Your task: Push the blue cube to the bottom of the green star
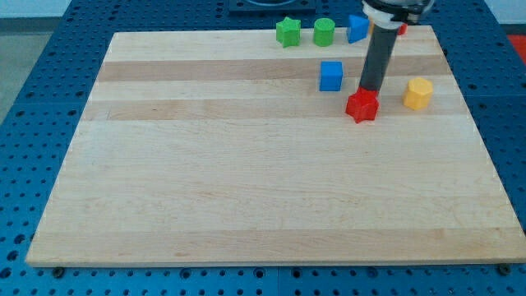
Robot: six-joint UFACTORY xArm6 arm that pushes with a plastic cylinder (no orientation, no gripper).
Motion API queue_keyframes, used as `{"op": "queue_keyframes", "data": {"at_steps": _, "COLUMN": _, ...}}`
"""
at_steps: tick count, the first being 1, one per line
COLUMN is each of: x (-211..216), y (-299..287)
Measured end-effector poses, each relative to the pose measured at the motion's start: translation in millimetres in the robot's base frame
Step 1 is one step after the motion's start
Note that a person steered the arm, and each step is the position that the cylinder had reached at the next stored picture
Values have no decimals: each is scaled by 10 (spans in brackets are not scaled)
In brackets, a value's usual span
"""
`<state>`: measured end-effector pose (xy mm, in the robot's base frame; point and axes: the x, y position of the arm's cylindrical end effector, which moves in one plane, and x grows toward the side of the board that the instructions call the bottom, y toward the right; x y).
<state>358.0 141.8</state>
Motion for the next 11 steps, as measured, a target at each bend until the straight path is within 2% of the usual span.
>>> {"op": "queue_keyframes", "data": {"at_steps": 2, "x": -227, "y": -190}}
{"op": "queue_keyframes", "data": {"at_steps": 5, "x": -229, "y": -247}}
{"op": "queue_keyframes", "data": {"at_steps": 11, "x": -252, "y": -1419}}
